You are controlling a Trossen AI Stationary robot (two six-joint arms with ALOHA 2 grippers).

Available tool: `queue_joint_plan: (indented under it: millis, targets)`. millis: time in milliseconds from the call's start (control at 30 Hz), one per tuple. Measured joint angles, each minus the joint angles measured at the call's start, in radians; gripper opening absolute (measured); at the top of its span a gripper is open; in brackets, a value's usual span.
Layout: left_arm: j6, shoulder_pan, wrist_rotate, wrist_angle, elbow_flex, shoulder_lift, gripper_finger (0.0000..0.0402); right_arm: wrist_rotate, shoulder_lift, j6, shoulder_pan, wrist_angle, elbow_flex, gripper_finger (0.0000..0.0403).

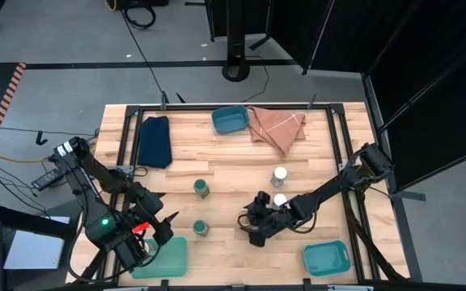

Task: Sort spices by type
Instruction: Put the brown seasoning bottle into the light green bin

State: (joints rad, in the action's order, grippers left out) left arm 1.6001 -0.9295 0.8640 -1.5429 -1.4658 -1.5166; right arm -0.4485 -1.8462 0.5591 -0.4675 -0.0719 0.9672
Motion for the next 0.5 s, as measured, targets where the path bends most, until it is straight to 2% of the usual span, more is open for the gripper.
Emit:
queue_joint_plan:
  millis: [233,500]
  targets:
    - [-0.001,0.000,0.037,0.001,0.000,0.000,0.0346,-0.036,0.000,0.046,0.000,-0.005,0.000,0.0375]
    - [-0.002,0.001,0.055,0.002,0.000,0.000,0.0346,-0.071,-0.001,-0.059,0.053,-0.146,0.000,0.0375]
